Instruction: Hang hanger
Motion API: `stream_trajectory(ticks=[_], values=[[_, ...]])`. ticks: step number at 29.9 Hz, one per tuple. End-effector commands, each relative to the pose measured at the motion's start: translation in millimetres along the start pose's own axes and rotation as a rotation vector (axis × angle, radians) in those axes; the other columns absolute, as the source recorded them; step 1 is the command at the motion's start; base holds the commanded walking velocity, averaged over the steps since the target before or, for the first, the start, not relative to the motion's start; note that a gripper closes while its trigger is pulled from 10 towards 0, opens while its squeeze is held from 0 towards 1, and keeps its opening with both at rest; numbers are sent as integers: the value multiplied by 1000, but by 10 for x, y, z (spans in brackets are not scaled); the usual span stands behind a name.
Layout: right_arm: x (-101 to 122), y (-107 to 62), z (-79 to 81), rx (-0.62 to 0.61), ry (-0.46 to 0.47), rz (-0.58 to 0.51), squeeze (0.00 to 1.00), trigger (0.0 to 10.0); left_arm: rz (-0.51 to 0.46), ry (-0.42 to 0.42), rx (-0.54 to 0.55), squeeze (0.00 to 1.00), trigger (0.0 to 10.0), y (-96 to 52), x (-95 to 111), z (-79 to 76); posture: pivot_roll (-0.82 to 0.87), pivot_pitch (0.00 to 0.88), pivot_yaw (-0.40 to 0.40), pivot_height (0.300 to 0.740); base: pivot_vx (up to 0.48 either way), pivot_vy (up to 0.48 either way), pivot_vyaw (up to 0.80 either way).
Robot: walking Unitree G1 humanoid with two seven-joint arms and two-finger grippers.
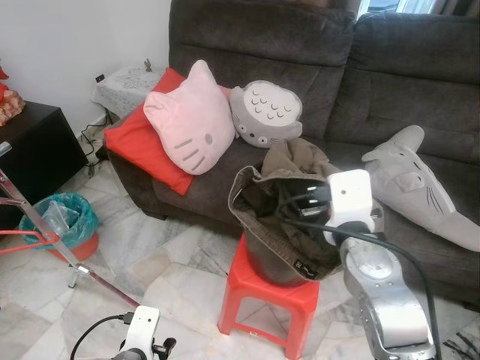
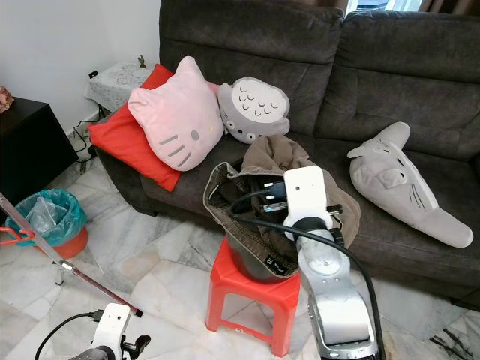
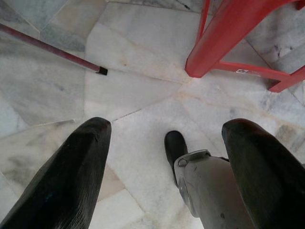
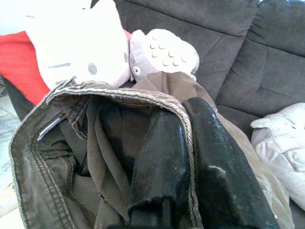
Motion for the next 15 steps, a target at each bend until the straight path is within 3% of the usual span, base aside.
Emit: stream_trajectory(ticks=[1, 9, 15], values=[[8, -1, 17, 6, 0, -8, 0, 10000, 31, 21, 4, 0, 10000, -14, -80, 15, -3, 0, 4, 740, 0, 0, 0], [-154, 9, -120, -67, -4, 16, 0, 10000, 30, 16, 6, 0, 10000, -21, -80, 47, 0, 0, 6, 740, 0, 0, 0], [-195, 17, -75, -72, 10, 22, 0, 10000, 25, 31, -2, 0, 10000, -24, -83, 35, 18, 0, 6, 740, 0, 0, 0]])
Point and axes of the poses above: a point about 5 cm out from each wrist's last joint towards the gripper, its own y axis pointing out of the wrist towards the gripper, its own x axis along the axis of the wrist's last joint, z = x × y, the point moved 5 cm from there along y, pointing out of the wrist towards the gripper, and after that the axes turned 9 degrees about -y, right-handed, at the moved point
